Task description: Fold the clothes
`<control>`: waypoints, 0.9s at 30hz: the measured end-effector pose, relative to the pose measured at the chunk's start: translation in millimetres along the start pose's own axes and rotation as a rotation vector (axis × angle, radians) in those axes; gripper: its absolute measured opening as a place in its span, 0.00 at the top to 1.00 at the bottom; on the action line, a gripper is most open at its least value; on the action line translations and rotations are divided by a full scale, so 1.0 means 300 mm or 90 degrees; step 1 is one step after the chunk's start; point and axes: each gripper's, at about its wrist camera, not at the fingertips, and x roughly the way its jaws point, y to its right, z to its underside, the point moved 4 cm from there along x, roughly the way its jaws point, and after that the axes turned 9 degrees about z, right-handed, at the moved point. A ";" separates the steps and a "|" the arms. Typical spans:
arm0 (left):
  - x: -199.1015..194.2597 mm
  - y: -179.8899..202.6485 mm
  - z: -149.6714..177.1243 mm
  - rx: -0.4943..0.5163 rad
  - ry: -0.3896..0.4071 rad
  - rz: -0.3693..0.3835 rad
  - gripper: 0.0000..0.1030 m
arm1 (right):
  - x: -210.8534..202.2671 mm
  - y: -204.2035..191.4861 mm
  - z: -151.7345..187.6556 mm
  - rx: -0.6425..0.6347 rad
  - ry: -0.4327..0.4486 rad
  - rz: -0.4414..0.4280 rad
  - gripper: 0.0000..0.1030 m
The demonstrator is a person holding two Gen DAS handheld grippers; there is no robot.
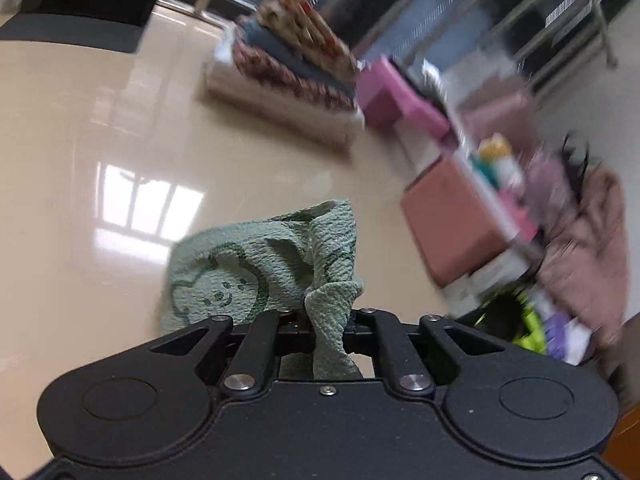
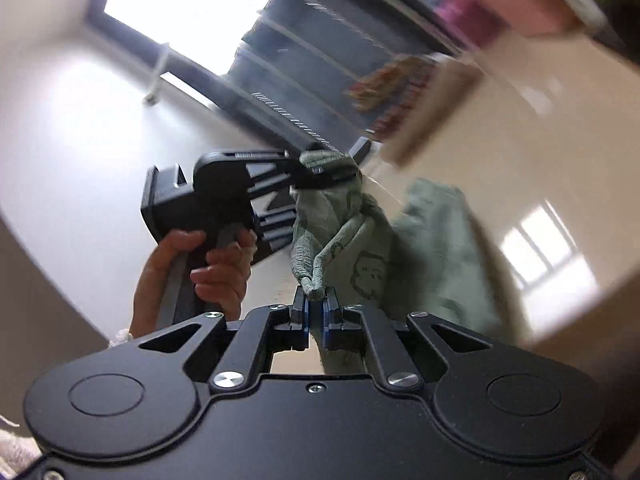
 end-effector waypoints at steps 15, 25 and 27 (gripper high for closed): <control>0.025 0.104 0.063 0.097 -0.009 0.060 0.26 | -0.004 0.174 0.005 0.094 -0.044 0.065 0.90; -0.069 0.049 0.076 0.256 0.073 -0.063 0.43 | -0.086 0.080 -0.062 -0.091 0.066 0.161 0.59; -0.058 0.047 0.082 0.284 0.073 -0.075 0.58 | -0.073 0.007 -0.067 -0.209 0.071 0.171 0.59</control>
